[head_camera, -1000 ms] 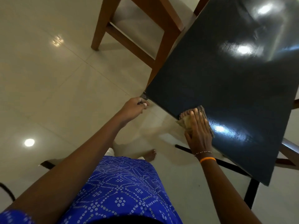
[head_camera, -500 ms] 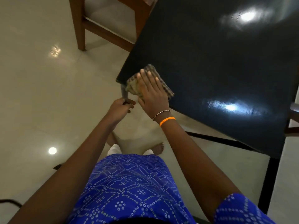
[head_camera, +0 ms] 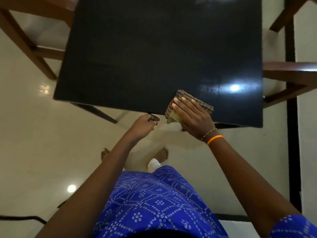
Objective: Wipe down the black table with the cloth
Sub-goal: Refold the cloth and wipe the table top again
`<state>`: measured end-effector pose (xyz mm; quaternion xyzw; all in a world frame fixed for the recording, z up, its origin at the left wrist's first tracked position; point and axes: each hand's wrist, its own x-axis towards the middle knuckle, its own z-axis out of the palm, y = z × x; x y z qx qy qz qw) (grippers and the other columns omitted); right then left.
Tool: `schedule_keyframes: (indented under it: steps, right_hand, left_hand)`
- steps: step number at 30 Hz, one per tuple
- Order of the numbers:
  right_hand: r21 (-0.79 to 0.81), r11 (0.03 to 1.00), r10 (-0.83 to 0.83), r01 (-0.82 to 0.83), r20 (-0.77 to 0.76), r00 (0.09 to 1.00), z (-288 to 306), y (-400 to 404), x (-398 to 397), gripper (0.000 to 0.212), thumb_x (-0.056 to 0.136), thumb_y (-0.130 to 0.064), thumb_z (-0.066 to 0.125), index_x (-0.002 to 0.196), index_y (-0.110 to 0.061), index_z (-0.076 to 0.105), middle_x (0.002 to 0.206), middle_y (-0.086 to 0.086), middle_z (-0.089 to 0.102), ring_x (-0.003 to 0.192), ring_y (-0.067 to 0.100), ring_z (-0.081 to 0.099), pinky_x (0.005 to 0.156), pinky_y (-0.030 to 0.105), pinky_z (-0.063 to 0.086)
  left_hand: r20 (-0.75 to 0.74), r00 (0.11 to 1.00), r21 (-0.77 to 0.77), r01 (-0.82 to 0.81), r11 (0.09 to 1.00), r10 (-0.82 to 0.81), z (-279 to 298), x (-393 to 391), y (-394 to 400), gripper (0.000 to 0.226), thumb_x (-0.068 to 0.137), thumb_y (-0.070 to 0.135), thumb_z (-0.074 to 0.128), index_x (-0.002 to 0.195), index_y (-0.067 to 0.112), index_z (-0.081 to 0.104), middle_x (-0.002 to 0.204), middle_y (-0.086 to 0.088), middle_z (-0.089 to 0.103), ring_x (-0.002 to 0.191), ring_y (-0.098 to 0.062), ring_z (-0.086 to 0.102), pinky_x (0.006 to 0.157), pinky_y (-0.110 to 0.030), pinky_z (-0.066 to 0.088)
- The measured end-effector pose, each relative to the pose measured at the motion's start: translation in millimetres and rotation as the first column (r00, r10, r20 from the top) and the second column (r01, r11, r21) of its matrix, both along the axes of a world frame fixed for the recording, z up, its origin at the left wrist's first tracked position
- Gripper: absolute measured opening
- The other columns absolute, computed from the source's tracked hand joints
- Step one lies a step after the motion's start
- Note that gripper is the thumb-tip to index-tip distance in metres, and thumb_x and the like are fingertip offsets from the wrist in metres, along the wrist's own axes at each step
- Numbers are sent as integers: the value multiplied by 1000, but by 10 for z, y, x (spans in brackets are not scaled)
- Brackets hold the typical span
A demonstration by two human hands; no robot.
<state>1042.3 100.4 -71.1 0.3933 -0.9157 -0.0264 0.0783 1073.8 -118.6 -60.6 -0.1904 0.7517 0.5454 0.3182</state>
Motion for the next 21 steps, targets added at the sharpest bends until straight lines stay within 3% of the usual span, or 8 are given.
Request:
schedule_keyframes:
  steps: [5, 10, 13, 18, 20, 21]
  right_hand:
    - [-4, 999, -46, 46, -14, 999, 25, 815, 52, 52, 88, -22, 58, 137, -9, 46, 143, 12, 46, 133, 30, 43, 109, 46, 38]
    - [-38, 994, -106, 106, -6, 994, 71, 1469, 94, 44, 97, -20, 33, 137, -8, 46, 143, 13, 46, 133, 31, 42, 106, 49, 41]
    - [-12, 984, -177, 177, -11, 984, 74, 1836, 162, 47, 91, -12, 41, 137, -7, 45, 144, 12, 44, 134, 32, 42, 105, 49, 40]
    - [-66, 947, -311, 314, 62, 948, 90, 2314, 295, 52, 84, -2, 45, 136, 0, 44, 144, 17, 43, 134, 33, 42, 108, 48, 37]
    - [-214, 804, -508, 554, 237, 828, 63, 2410, 434, 51, 85, -2, 43, 136, -1, 43, 138, 21, 50, 123, 34, 52, 103, 44, 43]
    - [-309, 614, -620, 726, 380, 686, 62, 2392, 509, 48, 87, -5, 44, 135, -4, 45, 127, 23, 57, 107, 33, 61, 93, 42, 49]
  left_hand:
    - [18, 977, -24, 213, 977, -212, 38, -57, 623, 23, 92, 16, 44, 110, 19, 59, 105, -2, 58, 86, -12, 55, 66, -23, 39]
    - [-18, 925, -38, 379, 925, -380, 98, -53, 1082, 21, 93, 19, 44, 109, 23, 57, 106, 1, 53, 95, -15, 53, 68, -22, 38]
    - [-40, 890, -48, 452, 891, -454, 140, -44, 1271, 23, 94, 19, 43, 112, 20, 56, 107, 3, 52, 95, -14, 52, 79, -24, 36]
    - [-71, 840, -59, 535, 843, -538, 200, -31, 1452, 22, 95, 21, 43, 112, 20, 56, 108, 4, 52, 96, -13, 51, 82, -25, 36]
    - [-82, 833, -53, 545, 837, -547, 227, -36, 1515, 19, 95, 22, 44, 110, 22, 56, 108, 4, 52, 96, -14, 52, 82, -26, 37]
    - [-87, 831, -50, 548, 835, -550, 240, -39, 1541, 18, 95, 22, 44, 108, 23, 56, 108, 4, 52, 96, -14, 52, 83, -27, 37]
